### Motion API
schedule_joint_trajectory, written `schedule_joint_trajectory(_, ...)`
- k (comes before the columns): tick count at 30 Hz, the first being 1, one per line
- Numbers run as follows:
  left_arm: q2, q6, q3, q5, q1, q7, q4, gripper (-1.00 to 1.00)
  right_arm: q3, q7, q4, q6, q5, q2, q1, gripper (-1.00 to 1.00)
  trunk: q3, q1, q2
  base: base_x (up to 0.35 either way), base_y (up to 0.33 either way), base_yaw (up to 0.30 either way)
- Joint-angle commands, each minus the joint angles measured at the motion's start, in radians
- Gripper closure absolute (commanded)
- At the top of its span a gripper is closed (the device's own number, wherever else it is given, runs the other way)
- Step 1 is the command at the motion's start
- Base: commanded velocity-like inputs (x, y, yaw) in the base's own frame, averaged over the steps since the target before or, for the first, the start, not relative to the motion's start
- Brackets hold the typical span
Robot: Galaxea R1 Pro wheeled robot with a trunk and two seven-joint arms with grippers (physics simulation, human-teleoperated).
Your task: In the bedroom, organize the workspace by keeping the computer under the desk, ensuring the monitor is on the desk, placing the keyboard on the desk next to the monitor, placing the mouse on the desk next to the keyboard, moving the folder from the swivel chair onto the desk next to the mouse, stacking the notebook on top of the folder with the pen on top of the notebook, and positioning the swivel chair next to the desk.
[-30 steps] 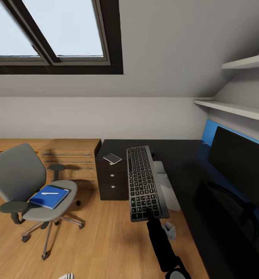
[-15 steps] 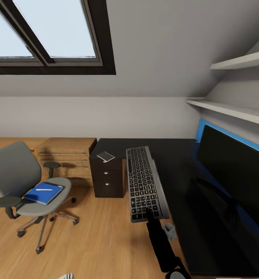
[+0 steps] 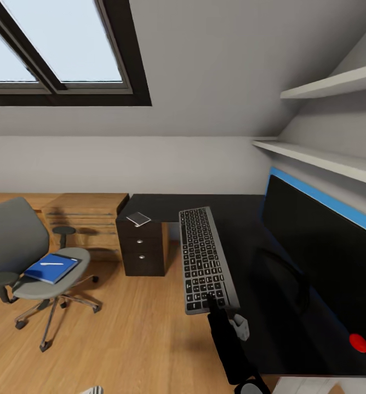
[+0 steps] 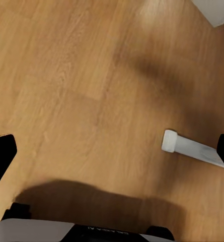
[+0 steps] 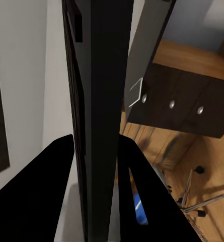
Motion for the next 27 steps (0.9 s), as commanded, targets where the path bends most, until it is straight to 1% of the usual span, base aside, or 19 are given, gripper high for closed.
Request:
schedule_joint_trajectory(1,-0.001,0.009,0.004,0.007,0.0,-0.003,-0.003,-1.0,0.003,-0.003,-0.001,-0.006,-0.002,-0.001,-0.002,1.0,-0.001,0.0,-0.001,-0.001,-0.341,0.0)
schedule_joint_trajectory(4,0.0,0.01,0.004,0.007,0.0,-0.003,-0.003,-1.0,-0.006,-0.008,0.0,-0.002,-0.001,-0.003,-0.002,1.0,-0.001,0.0,-0.001,0.0,-0.304,0.0)
schedule_joint_trajectory(8,0.0,0.011,0.004,0.007,0.0,-0.003,-0.003,-1.0,-0.006,-0.023,0.006,-0.002,0.006,-0.024,-0.002,1.0,-0.001,0.0,-0.001,0.0,-0.275,0.0)
schedule_joint_trajectory(14,0.0,0.011,0.004,0.007,0.0,-0.002,-0.002,-1.0,-0.01,-0.027,0.019,-0.003,0.015,-0.04,-0.002,1.0,-0.001,0.0,-0.001,0.0,-0.274,0.0)
schedule_joint_trajectory(15,0.0,0.011,0.004,0.007,0.0,-0.002,-0.002,-1.0,-0.01,-0.027,0.02,-0.003,0.015,-0.041,-0.002,1.0,-0.001,0.0,-0.001,0.0,-0.124,0.0)
schedule_joint_trajectory(16,0.0,0.011,0.004,0.007,0.0,-0.002,-0.002,-1.0,-0.002,-0.023,0.021,-0.002,0.013,-0.063,-0.002,1.0,-0.001,0.0,-0.001,0.0,-0.041,0.0)
schedule_joint_trajectory(17,0.0,0.011,0.004,0.007,0.0,-0.002,-0.003,-1.0,0.003,-0.022,0.022,-0.002,0.012,-0.069,-0.002,1.0,-0.001,0.0,-0.001,0.0,-0.026,0.0)
schedule_joint_trajectory(19,0.0,0.011,0.004,0.008,0.0,-0.002,-0.003,-1.0,0.009,-0.022,0.022,-0.003,0.01,-0.074,-0.002,1.0,-0.001,0.0,-0.001,0.0,-0.014,0.0)
schedule_joint_trajectory(22,0.0,0.011,0.004,0.008,0.0,-0.002,-0.002,-1.0,0.012,-0.023,0.023,-0.003,0.011,-0.076,-0.002,1.0,-0.001,0.0,-0.001,0.0,-0.005,0.0)
schedule_joint_trajectory(26,0.0,0.011,0.004,0.008,0.0,-0.002,-0.002,-1.0,0.007,-0.024,0.024,0.006,0.01,-0.08,-0.002,1.0,-0.001,0.0,-0.001,0.0,-0.001,0.0)
schedule_joint_trajectory(27,0.0,0.011,0.004,0.008,0.0,-0.002,-0.003,-1.0,-0.002,-0.024,0.03,0.016,0.007,-0.083,-0.002,1.0,-0.001,0.0,-0.001,0.0,0.0,0.0)
